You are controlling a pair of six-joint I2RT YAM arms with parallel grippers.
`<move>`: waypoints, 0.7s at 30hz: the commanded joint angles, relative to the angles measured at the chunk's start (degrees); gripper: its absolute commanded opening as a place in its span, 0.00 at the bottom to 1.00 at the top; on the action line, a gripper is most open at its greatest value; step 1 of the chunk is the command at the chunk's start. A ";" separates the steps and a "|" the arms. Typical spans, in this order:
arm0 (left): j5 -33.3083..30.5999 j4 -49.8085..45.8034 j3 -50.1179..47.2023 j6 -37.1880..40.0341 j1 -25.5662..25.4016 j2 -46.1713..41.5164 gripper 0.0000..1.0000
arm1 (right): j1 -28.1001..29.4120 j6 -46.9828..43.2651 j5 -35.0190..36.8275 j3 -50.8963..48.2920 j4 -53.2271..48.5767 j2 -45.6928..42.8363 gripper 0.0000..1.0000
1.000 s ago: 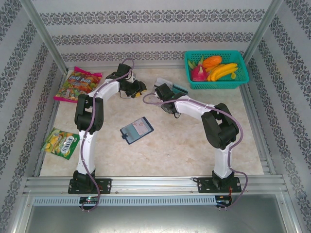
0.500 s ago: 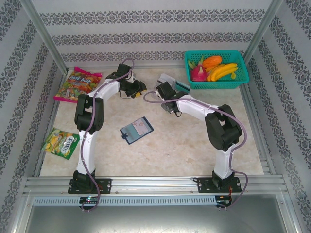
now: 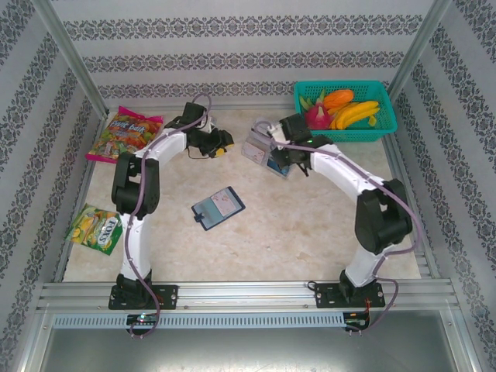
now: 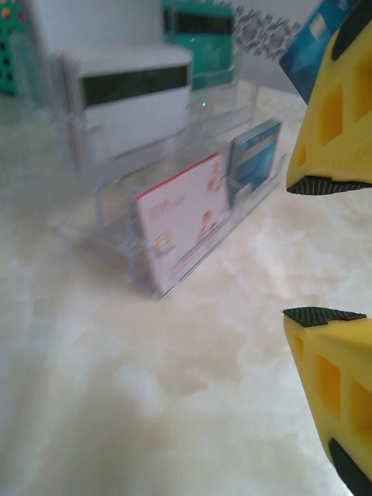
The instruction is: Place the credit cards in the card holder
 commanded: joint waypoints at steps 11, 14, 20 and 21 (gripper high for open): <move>21.64 44.53 -27.75 -14.96 -2.65 -20.08 0.46 | -10.67 25.17 -49.61 -12.01 15.13 -10.30 0.08; 24.71 45.09 -27.18 -14.61 -5.18 -19.34 0.46 | -10.32 30.36 -55.29 -13.45 21.49 -9.13 0.08; 25.67 45.21 -27.53 -14.64 -6.16 -18.79 0.46 | -9.49 36.44 -59.08 -16.09 30.33 -8.76 0.08; 25.72 45.77 -27.73 -15.25 -6.11 -18.78 0.46 | -9.28 37.51 -59.47 -16.46 31.72 -8.56 0.08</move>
